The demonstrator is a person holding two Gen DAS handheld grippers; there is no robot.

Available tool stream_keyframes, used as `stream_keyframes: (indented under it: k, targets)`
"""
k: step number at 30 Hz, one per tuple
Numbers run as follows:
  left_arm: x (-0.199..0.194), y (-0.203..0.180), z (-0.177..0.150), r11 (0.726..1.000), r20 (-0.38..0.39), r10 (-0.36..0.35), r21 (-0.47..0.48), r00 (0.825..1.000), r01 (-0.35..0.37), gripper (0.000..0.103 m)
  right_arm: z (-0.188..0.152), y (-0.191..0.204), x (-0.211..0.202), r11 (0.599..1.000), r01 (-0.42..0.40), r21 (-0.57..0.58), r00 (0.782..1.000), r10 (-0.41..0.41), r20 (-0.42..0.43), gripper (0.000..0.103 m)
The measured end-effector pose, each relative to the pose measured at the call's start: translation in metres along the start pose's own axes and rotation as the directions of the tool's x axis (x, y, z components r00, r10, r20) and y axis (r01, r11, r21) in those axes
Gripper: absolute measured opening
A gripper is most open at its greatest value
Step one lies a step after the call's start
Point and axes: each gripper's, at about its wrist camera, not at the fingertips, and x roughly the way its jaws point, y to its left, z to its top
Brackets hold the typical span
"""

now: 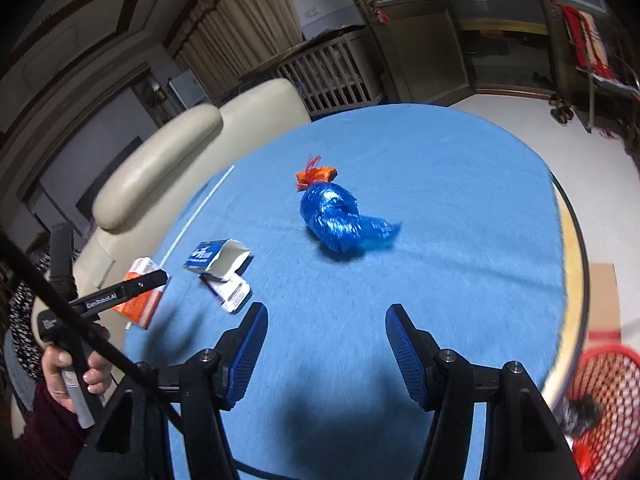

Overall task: Collect trash
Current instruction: 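Return both tools from the basket to the table, then grasp the blue toothpaste box with the left tool while the right tool reaches the blue bag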

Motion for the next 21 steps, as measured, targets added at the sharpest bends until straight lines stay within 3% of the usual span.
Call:
stream_keyframes:
  k: [11,17,19,20,21]
  targets:
    - [0.042,-0.019,0.033,0.994,-0.014,-0.036,0.104,0.999,0.037,0.078,0.079,0.023,0.084,0.997,0.02,-0.076,1.0,-0.021,-0.009,0.065]
    - [0.063,-0.018,0.03,0.993,-0.057,-0.049,0.102,0.997,0.054,0.078,0.093,0.021,0.148,0.996,0.033,-0.079,0.995,-0.041,-0.095,0.065]
    - [0.064,-0.017,0.028,0.993,-0.042,-0.051,0.106,0.998,0.055,0.078,0.088,0.021,0.164,0.994,0.036,-0.103,0.991,-0.048,-0.127,0.05]
    - [0.064,-0.017,0.028,0.992,-0.034,-0.053,0.11,0.998,0.056,0.078,0.084,0.022,0.17,0.992,0.039,-0.119,0.988,-0.056,-0.142,0.034]
    - [0.064,-0.017,0.028,0.992,-0.028,-0.056,0.115,0.998,0.059,0.078,0.08,0.022,0.175,0.992,0.035,-0.124,0.986,-0.055,-0.158,0.034]
